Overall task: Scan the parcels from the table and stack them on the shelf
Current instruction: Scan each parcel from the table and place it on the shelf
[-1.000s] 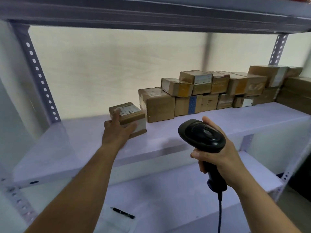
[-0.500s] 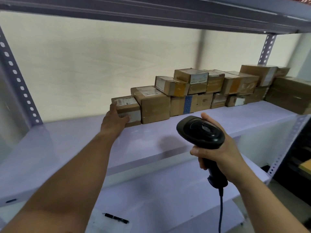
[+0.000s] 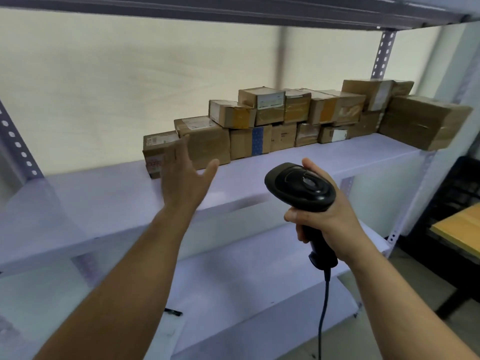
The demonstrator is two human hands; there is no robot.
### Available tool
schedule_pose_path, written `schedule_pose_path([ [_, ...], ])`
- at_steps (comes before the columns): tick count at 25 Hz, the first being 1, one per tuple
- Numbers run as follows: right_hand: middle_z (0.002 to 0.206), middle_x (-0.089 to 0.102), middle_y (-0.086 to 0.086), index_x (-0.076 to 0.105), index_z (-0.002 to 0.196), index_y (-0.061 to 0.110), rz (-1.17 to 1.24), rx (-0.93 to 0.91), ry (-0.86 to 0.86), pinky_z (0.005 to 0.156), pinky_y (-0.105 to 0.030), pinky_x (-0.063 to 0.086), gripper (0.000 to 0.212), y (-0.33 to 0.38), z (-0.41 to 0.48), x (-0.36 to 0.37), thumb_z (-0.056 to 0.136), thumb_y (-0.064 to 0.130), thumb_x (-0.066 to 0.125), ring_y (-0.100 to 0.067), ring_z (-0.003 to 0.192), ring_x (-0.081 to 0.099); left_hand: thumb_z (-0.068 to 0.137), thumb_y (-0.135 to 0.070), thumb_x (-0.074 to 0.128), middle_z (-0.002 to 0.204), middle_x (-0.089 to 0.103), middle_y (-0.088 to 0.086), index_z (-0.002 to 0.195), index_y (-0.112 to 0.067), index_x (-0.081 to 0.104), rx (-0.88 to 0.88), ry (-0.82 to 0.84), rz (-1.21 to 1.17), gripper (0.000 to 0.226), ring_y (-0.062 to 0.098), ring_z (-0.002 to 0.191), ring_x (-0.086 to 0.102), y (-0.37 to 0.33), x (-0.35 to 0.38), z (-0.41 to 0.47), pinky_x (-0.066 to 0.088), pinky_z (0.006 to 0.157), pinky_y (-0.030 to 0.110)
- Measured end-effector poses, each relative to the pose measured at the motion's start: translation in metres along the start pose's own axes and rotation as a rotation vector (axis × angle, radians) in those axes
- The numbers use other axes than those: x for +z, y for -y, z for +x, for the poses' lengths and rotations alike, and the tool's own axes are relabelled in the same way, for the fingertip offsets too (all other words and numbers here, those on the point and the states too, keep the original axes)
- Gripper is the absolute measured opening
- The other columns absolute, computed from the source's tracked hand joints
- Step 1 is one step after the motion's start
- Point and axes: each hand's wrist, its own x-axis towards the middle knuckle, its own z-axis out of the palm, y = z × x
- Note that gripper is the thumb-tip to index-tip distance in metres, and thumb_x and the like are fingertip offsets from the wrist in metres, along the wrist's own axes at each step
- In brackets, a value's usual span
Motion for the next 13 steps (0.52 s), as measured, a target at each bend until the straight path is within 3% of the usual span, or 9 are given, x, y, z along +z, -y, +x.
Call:
schedule_pose_path([
  [3,0.109,0.066,-0.012,0.038,0.143,0.042,0.027,0.007,-0.025,0.049,-0.035,0.053,0.095,-0.006,-0.022,-0.032,0.073,-0.009,0.076,-0.026,0.051,0.06,0.085,-0.039,0.07,0.141,0.043,0.007,0.141,-0.014,0.041,0.053,0.14,-0.048,0.067,0.023,0.127,0.042,-0.044,0.037,-0.053,0.038,0.1,0.035],
  [13,0.105,0.068,-0.009,0.038,0.146,0.036,0.033,0.095,-0.25,0.044,-0.031,0.049,0.099,-0.033,-0.127,-0.21,0.07,-0.012,0.079,-0.023,0.048,0.059,0.084,-0.046,0.068,0.148,0.037,0.002,0.142,-0.019,0.038,0.109,0.445,-0.15,0.07,0.02,0.134,0.034,-0.206,0.167,-0.178,0.029,0.108,0.031],
])
